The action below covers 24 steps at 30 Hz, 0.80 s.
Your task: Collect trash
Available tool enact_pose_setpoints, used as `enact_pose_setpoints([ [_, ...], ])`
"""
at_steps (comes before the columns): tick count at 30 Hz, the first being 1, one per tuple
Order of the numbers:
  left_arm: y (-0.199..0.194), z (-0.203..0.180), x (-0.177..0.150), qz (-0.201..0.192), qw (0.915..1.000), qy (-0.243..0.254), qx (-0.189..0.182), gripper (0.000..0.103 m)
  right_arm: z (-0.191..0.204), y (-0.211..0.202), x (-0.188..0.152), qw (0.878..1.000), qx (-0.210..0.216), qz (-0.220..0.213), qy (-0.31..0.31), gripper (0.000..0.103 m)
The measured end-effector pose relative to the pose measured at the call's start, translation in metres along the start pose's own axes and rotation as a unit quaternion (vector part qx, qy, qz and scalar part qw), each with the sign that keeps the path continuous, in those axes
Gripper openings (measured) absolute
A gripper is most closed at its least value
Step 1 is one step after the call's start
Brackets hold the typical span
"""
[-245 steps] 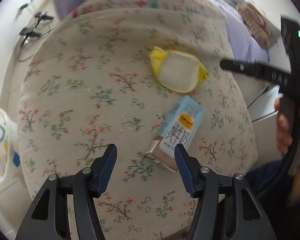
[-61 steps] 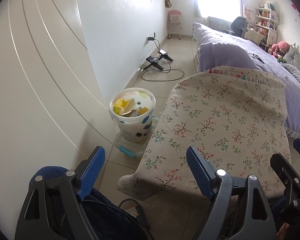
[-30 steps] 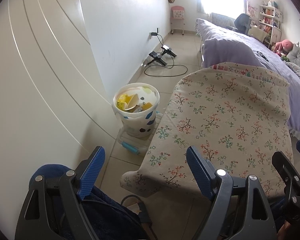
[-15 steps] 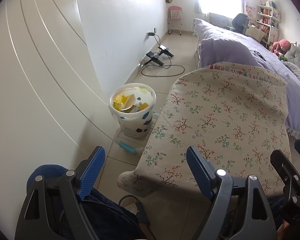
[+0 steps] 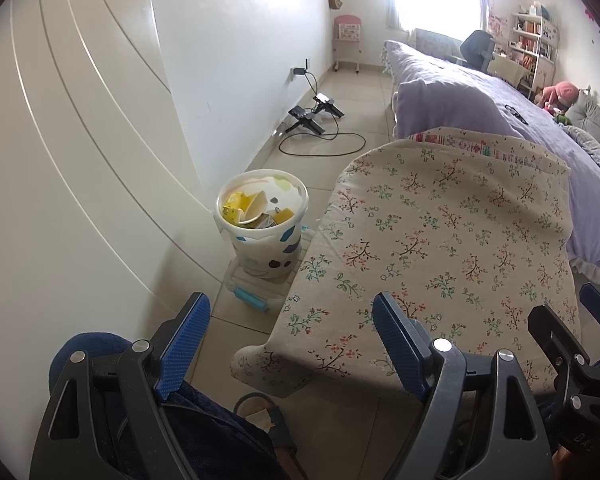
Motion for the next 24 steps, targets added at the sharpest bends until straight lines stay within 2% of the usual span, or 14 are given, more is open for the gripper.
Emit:
enact_pose_setpoints([
  [24,-0.0003,-0.0016,-0.0004,0.000,1.0000,0.002,-0.001,0.086,0.0020,0.0063,-0.0007,1.000,0.004,0.008,-0.002,0.101],
])
Point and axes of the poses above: each gripper's, at about its wrist camera, not at the fingertips, and y roughly the way its jaws point, z to its left, x to its top, the point moved 1 cm from there along y, roughly the way its jaws point, and after that the axes turned 12 degrees about z, right-handed, at the moved point
